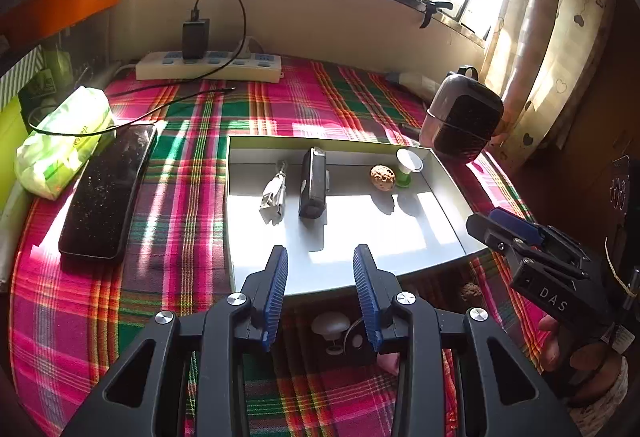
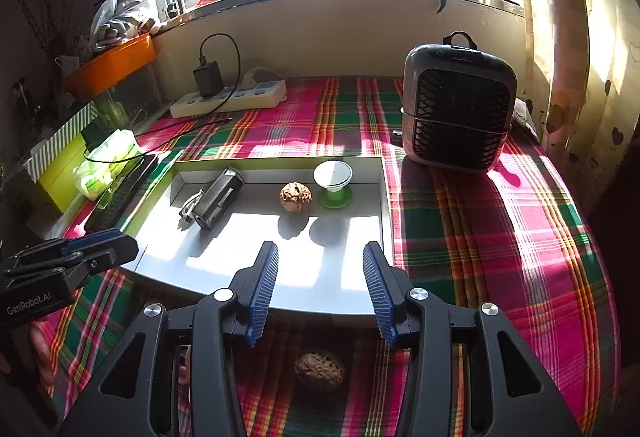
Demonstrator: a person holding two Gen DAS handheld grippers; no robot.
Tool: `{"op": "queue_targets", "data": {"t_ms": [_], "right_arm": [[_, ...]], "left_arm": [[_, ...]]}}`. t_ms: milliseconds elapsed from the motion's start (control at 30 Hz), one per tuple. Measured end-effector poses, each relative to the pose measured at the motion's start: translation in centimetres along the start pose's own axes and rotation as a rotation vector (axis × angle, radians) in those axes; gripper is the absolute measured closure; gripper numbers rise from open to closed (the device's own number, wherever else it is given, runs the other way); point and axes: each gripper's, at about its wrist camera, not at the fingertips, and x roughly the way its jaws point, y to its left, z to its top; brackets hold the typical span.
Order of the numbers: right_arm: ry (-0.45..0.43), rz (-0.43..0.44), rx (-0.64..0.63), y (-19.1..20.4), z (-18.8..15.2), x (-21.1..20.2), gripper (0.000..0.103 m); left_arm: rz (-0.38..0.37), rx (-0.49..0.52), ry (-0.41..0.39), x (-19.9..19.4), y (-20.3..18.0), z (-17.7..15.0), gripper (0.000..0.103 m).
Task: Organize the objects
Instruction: 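Withdraw both grippers from the box toward the pink earphones on the cloth, then close the right gripper on one pink earphone hook while the left gripper approaches the other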
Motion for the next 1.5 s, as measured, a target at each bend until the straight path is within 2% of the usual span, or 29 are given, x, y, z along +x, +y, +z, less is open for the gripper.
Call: {"op": "queue_targets", "data": {"t_ms": [400,633,800,967,1100,1267,1500], "right_arm": [[0.001,-0.005,-0.021,0.2,-2.8,-1.3,0.058],[0.002,-0.027,-0.035,0.4,-4.5,-1.9,0.058],[0.018,0.033,-0.055,1.3,-5.9,-2.7,0.058],[0.045,0.107,-0.111,3.1,-6.9,-2.8,0.058],[0.062,0.134,-0.149,4.2,-7.3,-2.6,0.058],[0.090,0.157,-0.193,5.6,-7.8,-1.9,0.051],[0.116,0.096,-0.239,6.7,-7.9,-0.7,0.051]], "left_arm": [[-0.015,-0.028,0.021,-0.8,1.0,-3.1,0.071],[-0.042,0.003,0.022,-1.5,0.8,-4.9,0.071],[-0.049,0.010,0.054,-1.1,0.7,-6.0,0.071],[-0.065,0.013,0.055,-1.2,0.5,-6.2,0.071],[-0.068,0.012,0.059,-1.1,0.5,-6.4,0.071],[-0.072,0.002,0.061,-1.1,0.8,-6.5,0.071],[-0.079,0.002,0.064,-1.1,0.9,-6.5,0.071]]}}
